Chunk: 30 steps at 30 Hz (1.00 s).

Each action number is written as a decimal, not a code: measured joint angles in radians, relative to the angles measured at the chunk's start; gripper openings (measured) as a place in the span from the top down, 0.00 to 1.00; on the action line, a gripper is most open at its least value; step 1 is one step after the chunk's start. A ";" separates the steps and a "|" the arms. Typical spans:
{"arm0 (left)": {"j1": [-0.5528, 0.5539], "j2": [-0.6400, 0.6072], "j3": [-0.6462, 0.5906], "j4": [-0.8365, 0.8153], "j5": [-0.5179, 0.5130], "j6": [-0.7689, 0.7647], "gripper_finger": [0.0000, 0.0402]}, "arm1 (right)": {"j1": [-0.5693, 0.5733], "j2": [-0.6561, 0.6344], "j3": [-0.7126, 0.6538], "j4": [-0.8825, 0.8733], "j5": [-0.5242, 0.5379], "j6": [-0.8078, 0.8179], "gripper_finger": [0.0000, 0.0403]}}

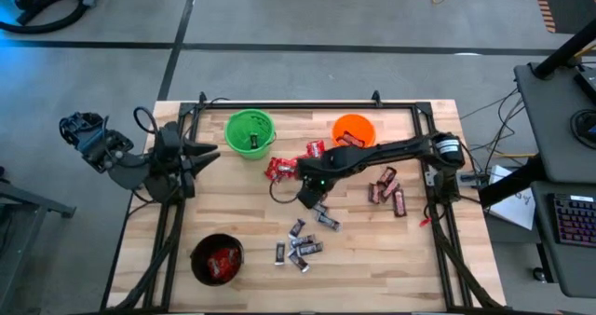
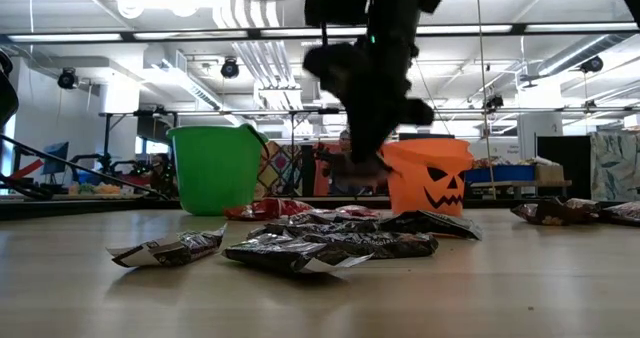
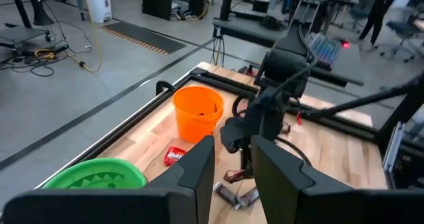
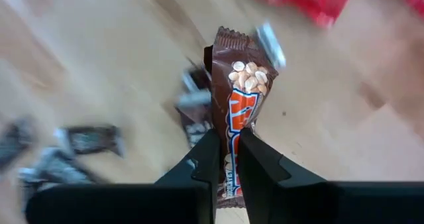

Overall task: Sort candy
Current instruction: Put the brown chocolate into the orange bucket

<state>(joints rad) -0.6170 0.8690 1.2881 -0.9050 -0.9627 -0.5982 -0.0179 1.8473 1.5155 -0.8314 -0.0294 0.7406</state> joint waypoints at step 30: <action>0.286 -0.009 0.000 0.037 0.041 0.063 0.79 | -0.484 -0.307 0.229 0.388 -0.054 -0.677 0.90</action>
<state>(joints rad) -0.3313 0.8597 1.2877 -0.8677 -0.9216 -0.5354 -0.5017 1.5407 1.7450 -0.4438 -0.0832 0.0636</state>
